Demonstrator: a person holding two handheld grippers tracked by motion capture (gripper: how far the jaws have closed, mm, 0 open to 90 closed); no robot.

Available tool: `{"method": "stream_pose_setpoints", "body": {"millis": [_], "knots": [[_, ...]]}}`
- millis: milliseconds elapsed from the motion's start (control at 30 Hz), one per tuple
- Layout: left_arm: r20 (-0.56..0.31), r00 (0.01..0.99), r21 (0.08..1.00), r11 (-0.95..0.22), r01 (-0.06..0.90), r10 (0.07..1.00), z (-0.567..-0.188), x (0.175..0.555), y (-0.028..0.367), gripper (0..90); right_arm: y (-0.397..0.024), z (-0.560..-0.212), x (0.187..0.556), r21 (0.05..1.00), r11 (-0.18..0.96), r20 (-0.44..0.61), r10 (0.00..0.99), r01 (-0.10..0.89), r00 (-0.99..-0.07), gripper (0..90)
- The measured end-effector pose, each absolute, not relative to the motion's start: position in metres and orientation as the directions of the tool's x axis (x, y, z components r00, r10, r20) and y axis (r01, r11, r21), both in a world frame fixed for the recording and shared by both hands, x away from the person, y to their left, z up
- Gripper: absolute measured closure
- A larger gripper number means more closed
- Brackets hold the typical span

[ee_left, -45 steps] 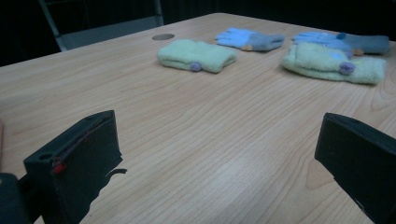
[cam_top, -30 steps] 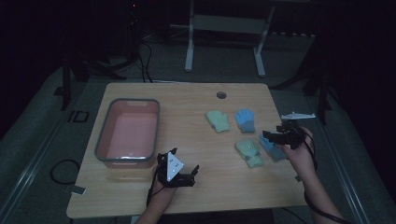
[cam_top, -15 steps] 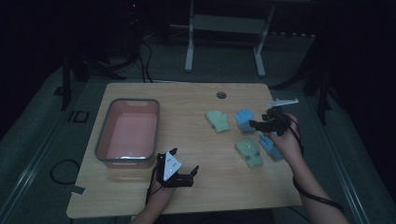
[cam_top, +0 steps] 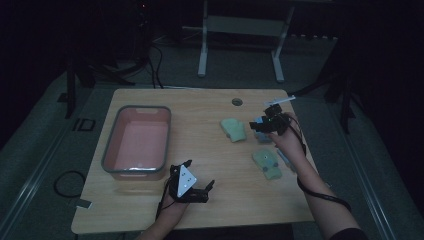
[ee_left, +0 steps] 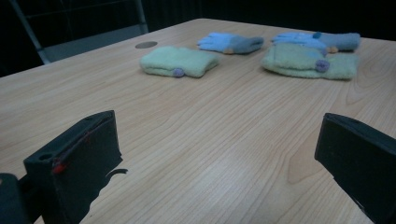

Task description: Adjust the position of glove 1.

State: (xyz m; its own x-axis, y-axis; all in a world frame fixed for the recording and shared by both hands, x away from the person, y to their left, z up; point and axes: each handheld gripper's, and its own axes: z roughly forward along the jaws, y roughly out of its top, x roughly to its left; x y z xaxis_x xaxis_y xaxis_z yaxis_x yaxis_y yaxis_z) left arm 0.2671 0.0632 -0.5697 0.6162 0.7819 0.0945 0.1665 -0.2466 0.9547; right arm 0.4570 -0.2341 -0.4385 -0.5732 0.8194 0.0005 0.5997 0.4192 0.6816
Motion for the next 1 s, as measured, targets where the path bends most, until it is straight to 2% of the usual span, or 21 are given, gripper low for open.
{"method": "stream_pose_setpoints", "body": {"millis": [300,433,800,1000], "knots": [[0.056,0.620,0.958,-0.217,0.188,0.783,-0.570,0.269,0.067,0.4,-0.210,-0.445,0.479,0.647,0.457,0.022,0.789,0.610,-0.614,45.9],[0.056,0.621,0.958,-0.216,0.187,0.782,-0.570,0.269,0.066,0.4,-0.201,-0.452,0.490,0.634,0.492,0.012,0.765,0.596,-0.644,53.9],[0.045,0.624,0.959,-0.208,0.192,0.780,-0.570,0.270,0.068,0.4,-0.179,-0.486,0.513,0.572,0.537,0.016,0.748,0.620,-0.663,55.8],[0.042,0.623,0.959,-0.206,0.193,0.781,-0.570,0.270,0.068,0.4,-0.169,-0.500,0.523,0.562,0.577,-0.016,0.724,0.593,-0.690,60.0]]}}
